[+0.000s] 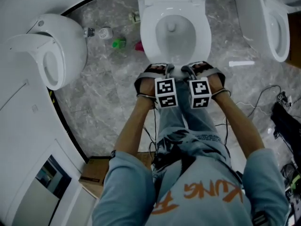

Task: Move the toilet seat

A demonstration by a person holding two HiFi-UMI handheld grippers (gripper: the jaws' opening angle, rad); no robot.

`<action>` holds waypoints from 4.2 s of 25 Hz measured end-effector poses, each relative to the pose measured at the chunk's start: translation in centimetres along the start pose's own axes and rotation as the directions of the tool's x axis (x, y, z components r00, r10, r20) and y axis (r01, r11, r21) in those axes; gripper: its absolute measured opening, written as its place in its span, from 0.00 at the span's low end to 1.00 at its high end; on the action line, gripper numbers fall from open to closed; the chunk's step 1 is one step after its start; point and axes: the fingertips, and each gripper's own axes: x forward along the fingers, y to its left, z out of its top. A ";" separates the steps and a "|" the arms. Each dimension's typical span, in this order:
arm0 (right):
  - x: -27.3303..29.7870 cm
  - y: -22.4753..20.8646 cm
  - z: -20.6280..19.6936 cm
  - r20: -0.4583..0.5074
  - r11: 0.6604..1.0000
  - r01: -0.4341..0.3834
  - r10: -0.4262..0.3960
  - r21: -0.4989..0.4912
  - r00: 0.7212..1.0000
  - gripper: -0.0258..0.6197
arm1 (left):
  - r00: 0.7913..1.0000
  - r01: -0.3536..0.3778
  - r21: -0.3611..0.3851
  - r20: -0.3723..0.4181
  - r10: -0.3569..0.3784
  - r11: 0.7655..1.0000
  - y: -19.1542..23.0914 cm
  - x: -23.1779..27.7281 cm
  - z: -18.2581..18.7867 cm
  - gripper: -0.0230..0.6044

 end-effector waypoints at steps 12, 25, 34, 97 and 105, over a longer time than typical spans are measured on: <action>-6.9 -3.6 0.7 -0.033 0.967 0.229 -0.234 -0.115 0.972 0.26 | 0.996 -0.073 0.005 0.045 0.073 0.997 3.5 -6.9 2.4 0.33; -16.6 -12.6 1.3 0.069 0.910 0.414 -0.412 -0.023 0.909 0.20 | 0.951 -0.293 0.066 0.129 0.283 0.954 12.2 -15.9 5.4 0.32; -22.0 -21.0 0.6 0.095 0.845 0.534 -0.533 0.017 0.841 0.17 | 0.897 -0.438 0.113 0.122 0.425 0.892 20.1 -20.8 7.5 0.22; -27.8 -51.2 -6.3 0.180 0.472 0.231 -0.675 0.851 0.715 0.15 | 0.723 -0.473 -0.464 0.281 0.631 0.749 50.2 -25.0 8.0 0.18; -39.8 -45.8 -4.6 0.314 0.323 -0.049 -0.858 0.945 0.407 0.04 | 0.452 -0.233 -0.702 0.535 0.714 0.673 44.4 -38.6 14.6 0.10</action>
